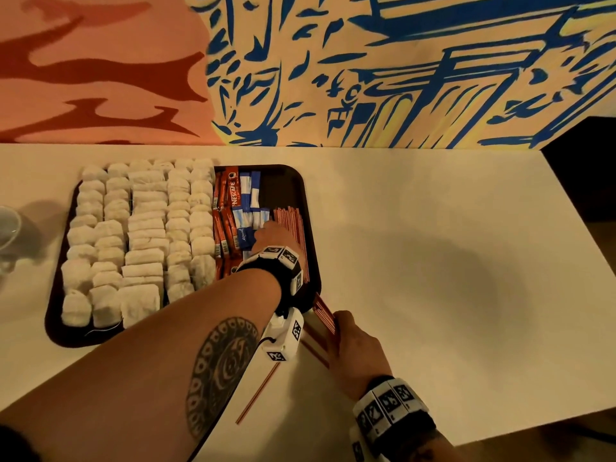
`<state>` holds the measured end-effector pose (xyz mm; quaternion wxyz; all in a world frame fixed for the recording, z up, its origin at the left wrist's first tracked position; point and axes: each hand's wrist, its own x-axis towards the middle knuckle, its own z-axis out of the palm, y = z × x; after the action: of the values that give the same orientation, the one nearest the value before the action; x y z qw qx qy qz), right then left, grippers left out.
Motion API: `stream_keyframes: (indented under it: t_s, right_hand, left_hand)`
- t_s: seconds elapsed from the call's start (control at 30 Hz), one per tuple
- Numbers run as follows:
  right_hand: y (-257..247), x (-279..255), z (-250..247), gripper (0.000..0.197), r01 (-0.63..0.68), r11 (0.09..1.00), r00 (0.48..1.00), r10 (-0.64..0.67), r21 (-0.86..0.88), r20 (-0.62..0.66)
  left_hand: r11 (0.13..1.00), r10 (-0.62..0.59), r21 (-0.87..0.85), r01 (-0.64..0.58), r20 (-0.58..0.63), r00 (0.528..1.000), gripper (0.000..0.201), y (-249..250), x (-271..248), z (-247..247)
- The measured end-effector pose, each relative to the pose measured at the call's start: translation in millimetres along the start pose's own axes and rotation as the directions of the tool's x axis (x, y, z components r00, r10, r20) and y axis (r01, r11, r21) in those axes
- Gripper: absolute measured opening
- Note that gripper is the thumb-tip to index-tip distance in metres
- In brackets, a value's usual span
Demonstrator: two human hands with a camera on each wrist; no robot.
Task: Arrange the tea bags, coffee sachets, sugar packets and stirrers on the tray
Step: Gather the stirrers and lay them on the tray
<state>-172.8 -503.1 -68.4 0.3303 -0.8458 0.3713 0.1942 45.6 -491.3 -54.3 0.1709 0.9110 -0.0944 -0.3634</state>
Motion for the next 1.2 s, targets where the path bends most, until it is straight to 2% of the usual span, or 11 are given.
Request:
stream_keyframes:
  t_s: [0.17,0.33,0.43,0.6,0.7,0.77,0.87,1.0,1.1,1.2]
  right_hand:
    - [0,1,0,0.018,0.007,1.0,1.0,-0.007,0.001,-0.001]
    - [3,3,1,0.018,0.017,1.0,1.0,-0.016,0.014,-0.015]
    - [3,4,2,0.018,0.016,1.0,1.0,-0.015,0.014,-0.022]
    - [2,5,1,0.009,-0.03,0.998,0.999,0.031,0.047,-0.022]
    - [1,6,-1,0.007,-0.047,0.998,0.998,0.049,0.051,-0.032]
    - [-2,4,0,0.01,-0.049,0.998,0.998,0.05,0.044,-0.023]
    - [-9,-4,8,0.024,-0.025,1.0,0.999,0.025,0.015,0.023]
    - [-14,-9,18,0.041,0.025,0.994,1.0,-0.025,-0.106,0.005]
    - [-18,-8,23,0.041,0.014,0.988,0.999,-0.021,-0.154,-0.039]
    - [-23,-5,25,0.034,-0.02,0.971,1.0,0.015,-0.237,-0.024]
  left_hand:
    - [0.989,0.057,0.138,-0.048,-0.061,0.997,0.073,-9,-4,7]
    - [0.97,0.044,0.241,-0.029,-0.057,0.997,0.097,-5,-11,12]
    - [0.969,0.066,0.242,-0.047,-0.071,0.995,0.098,-4,-9,16]
    - [0.972,0.128,0.206,-0.11,-0.078,0.989,0.09,-8,-10,16]
    - [0.975,0.167,0.158,-0.155,-0.069,0.983,0.077,-16,-14,11]
    - [0.97,0.211,0.134,-0.201,-0.062,0.976,0.063,-23,-15,6]
    - [0.963,0.263,0.084,-0.258,-0.057,0.963,0.043,-38,-21,-5]
    - [0.948,0.318,0.043,-0.316,-0.082,0.944,0.036,-61,-30,-19]
    - [0.938,0.344,0.004,-0.346,-0.119,0.931,0.032,-84,-39,-21]
    - [0.918,0.389,-0.018,-0.396,-0.15,0.909,0.03,-110,-50,-23]
